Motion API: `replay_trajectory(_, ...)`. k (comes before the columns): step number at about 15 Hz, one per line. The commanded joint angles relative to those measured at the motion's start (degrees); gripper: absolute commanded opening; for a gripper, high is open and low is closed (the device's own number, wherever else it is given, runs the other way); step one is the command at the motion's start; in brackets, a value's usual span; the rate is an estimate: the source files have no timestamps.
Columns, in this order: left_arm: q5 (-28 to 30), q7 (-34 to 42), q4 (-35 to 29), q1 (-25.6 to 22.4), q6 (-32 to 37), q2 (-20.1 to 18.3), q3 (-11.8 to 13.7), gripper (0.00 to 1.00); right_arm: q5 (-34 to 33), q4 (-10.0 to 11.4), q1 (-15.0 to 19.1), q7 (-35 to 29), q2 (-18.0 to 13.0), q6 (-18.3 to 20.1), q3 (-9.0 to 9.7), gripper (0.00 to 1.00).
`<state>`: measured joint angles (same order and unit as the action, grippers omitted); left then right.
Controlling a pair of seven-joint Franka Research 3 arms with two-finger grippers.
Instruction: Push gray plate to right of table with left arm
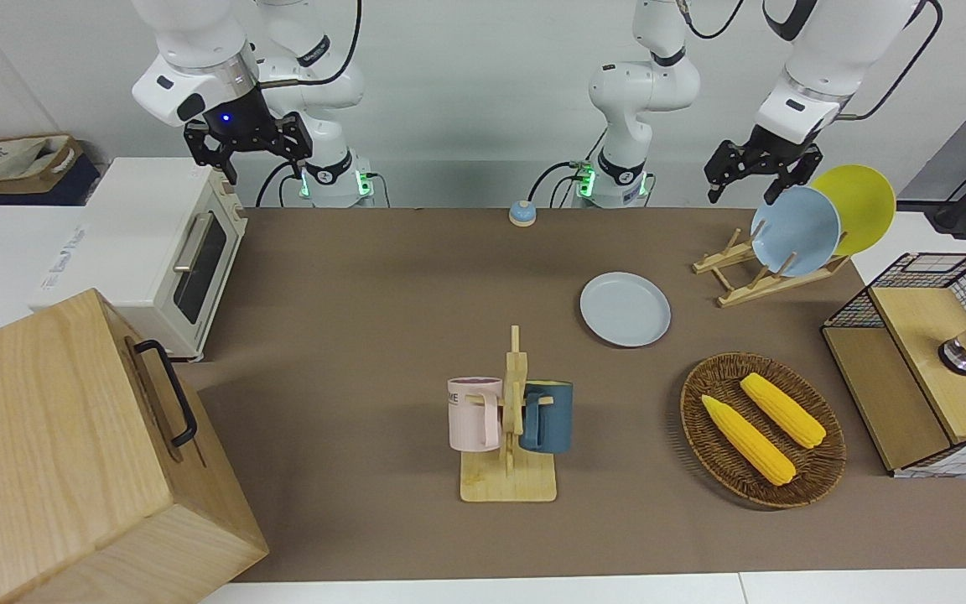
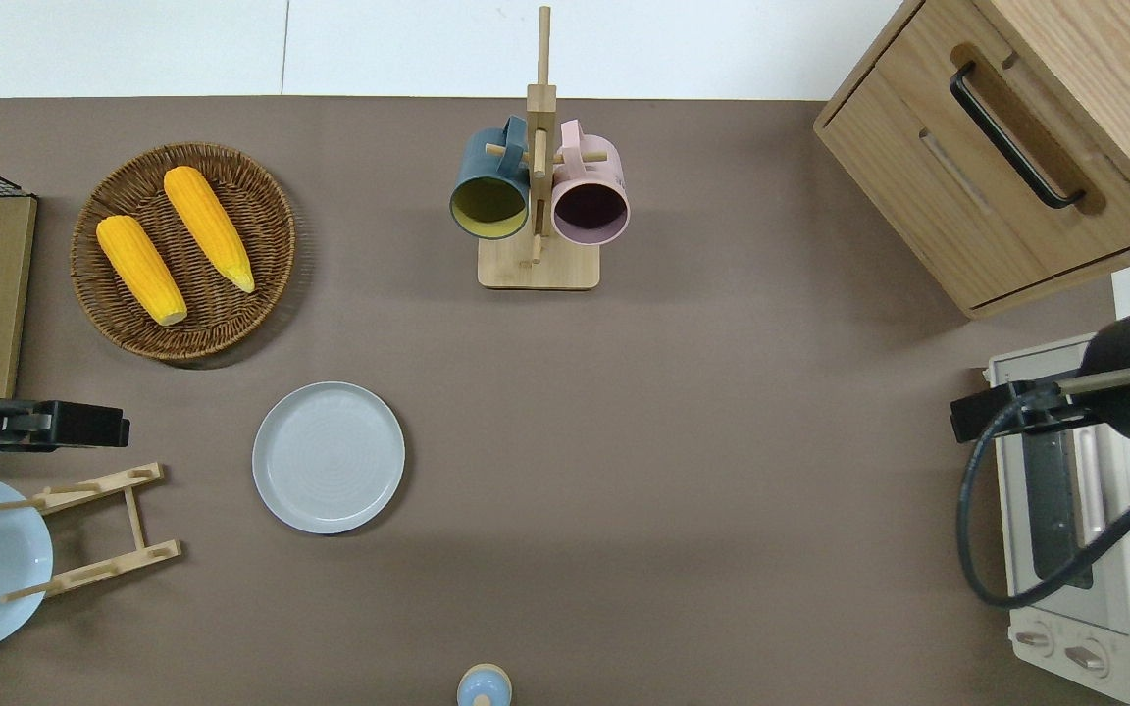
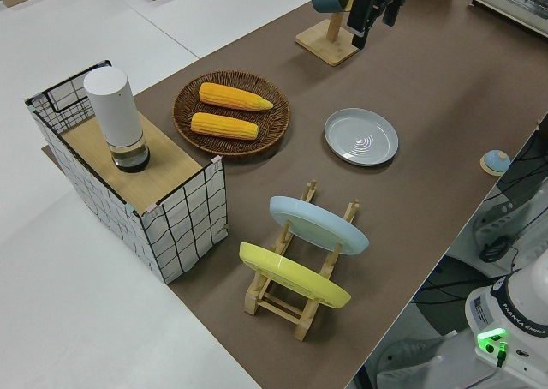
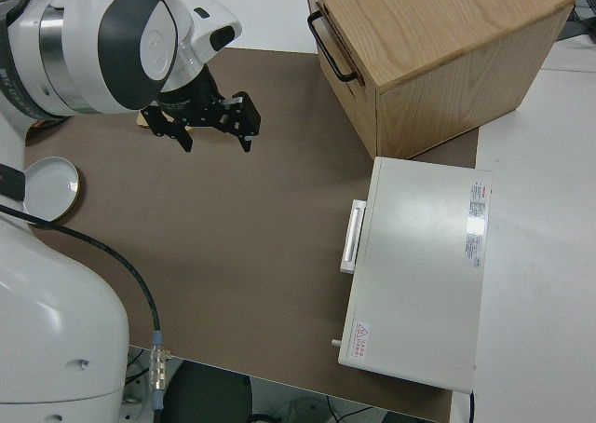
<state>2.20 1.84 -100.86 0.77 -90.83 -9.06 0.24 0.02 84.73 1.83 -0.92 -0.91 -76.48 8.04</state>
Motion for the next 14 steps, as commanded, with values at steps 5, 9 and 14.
replay_trajectory(5, -0.1, -1.2, -0.1, 0.4, -0.3, 0.2, 0.1, 1.00, 0.2, -0.5, 1.2, -0.7, -0.1, 0.9, 0.92, 0.983)
replay_trajectory(9, -0.1, -1.2, -2.1, 0.4, -2.6, 0.1, 0.2, 1.00, 0.2, -0.5, 1.2, -0.7, -0.1, 0.9, 0.92, 0.983)
replay_trajectory(14, -0.1, -4.7, -5.5, 0.6, -5.6, -0.6, -0.7, 1.00, 0.2, -0.5, 1.2, -0.7, -0.1, 0.9, 0.92, 0.983)
